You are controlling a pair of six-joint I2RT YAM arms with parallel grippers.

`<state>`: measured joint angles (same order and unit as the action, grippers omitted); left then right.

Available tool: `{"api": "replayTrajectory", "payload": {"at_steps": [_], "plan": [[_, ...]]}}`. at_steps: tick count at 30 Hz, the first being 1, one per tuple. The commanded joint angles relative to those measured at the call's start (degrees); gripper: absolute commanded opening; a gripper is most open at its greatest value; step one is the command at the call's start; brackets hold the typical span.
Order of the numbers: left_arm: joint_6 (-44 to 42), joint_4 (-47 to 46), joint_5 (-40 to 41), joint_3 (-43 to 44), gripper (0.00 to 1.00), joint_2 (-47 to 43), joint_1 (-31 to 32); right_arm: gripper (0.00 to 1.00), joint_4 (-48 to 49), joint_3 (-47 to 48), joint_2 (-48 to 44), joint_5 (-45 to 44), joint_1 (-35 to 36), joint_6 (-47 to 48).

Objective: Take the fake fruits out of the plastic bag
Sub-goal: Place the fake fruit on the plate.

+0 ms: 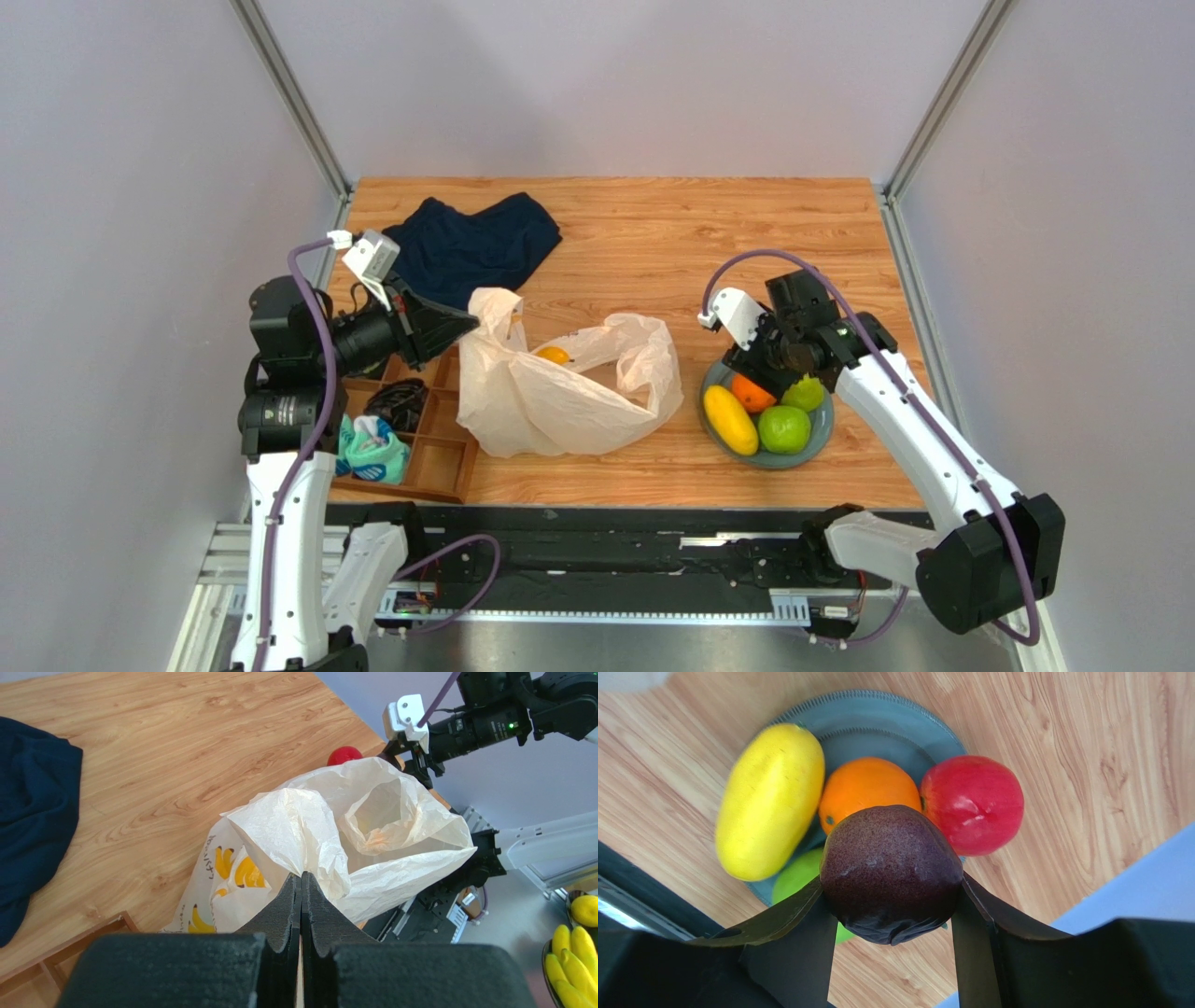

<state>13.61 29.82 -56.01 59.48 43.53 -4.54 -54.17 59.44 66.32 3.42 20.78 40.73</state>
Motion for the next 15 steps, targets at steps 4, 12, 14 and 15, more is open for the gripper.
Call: {"api": "replayTrajectory", "payload": {"at_steps": [4,12,14,15], "plan": [[-0.25,-0.64,0.46,0.28,0.0,-1.08,-0.12,0.15,1.0,-3.54,0.65,-6.59,-0.74,9.19],[-0.16,-0.56,0.55,-0.68,0.0,-1.87,-0.21,0.18,-2.68,-4.16,-0.67,-0.82,-0.74,10.16],[0.02,-0.64,0.72,-1.12,0.0,-1.95,-0.21,0.21,-4.79,-3.98,-1.37,1.84,-0.47,10.42],[0.02,-0.64,0.73,-1.21,0.0,-1.96,-0.21,0.22,-4.98,-4.24,-1.46,2.46,-0.21,10.25]]}}
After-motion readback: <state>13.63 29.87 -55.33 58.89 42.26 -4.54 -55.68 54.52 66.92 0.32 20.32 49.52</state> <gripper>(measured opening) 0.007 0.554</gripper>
